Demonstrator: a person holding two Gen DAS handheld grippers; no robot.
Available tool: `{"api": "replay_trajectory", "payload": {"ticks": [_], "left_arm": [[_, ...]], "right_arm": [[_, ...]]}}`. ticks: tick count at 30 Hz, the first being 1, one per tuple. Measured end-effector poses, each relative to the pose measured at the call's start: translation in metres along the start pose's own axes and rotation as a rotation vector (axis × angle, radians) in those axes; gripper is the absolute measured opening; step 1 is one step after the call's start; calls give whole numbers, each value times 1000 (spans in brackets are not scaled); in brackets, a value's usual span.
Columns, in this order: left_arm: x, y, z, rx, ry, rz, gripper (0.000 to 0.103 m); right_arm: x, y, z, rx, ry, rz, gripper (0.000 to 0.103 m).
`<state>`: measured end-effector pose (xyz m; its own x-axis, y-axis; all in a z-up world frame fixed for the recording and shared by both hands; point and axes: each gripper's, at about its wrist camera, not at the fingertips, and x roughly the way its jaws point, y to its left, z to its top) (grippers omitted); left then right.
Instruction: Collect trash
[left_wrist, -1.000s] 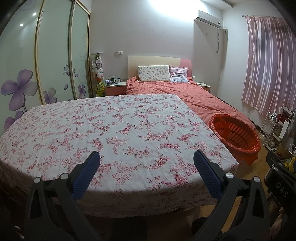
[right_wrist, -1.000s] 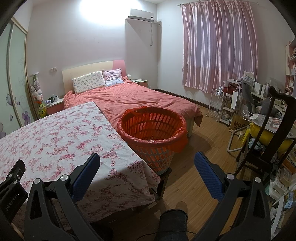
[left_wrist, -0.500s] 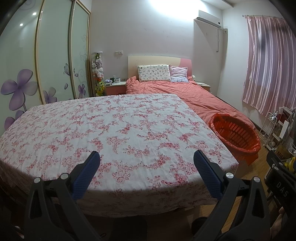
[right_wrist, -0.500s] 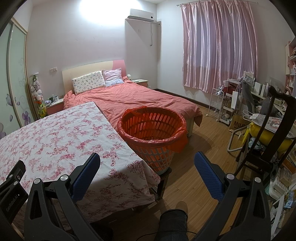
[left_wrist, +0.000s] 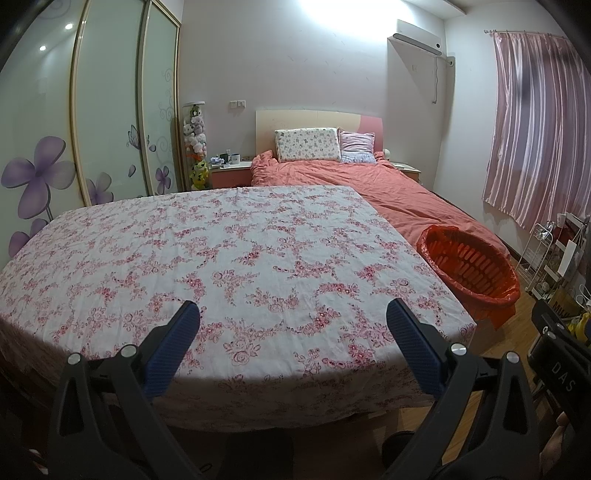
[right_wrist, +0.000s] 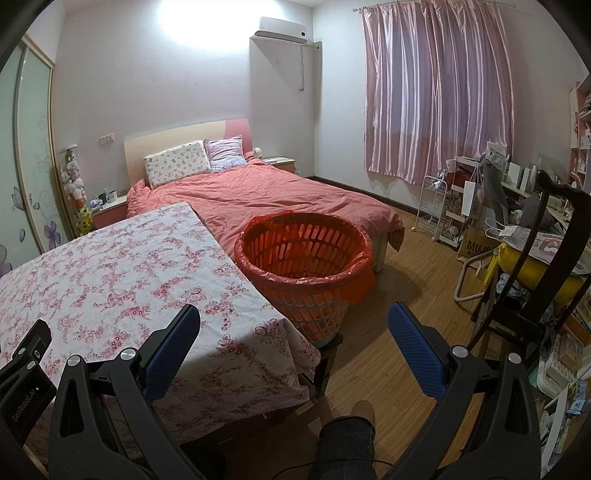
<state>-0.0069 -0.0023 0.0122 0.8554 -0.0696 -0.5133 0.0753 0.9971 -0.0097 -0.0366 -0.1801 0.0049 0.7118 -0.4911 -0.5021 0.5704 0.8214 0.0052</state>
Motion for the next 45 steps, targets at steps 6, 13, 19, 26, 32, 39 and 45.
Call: {"api": "replay_trajectory", "payload": {"ticks": [6,13,19,26,32,39,45], "left_arm": [[0,0,0,1,-1,0,99],[0,0,0,0,1,0,99],[0,0,0,0,2,0,99],[-1,1,-3,0,6,3,99],[0,2,-3,0,6,4,99],[-1,2,-4,1,7,4,99],[0,2,-4,1,9,4,99]], "right_arm": [[0,0,0,0,0,0,101],[0,0,0,1,1,1,101],[0,0,0,2,1,1,101],[-1,2,0,2,2,1,101],[-1,3,0,2,2,2,101],[-1,3,0,2,2,2,101],[-2,4,0,2,4,2,101]]}}
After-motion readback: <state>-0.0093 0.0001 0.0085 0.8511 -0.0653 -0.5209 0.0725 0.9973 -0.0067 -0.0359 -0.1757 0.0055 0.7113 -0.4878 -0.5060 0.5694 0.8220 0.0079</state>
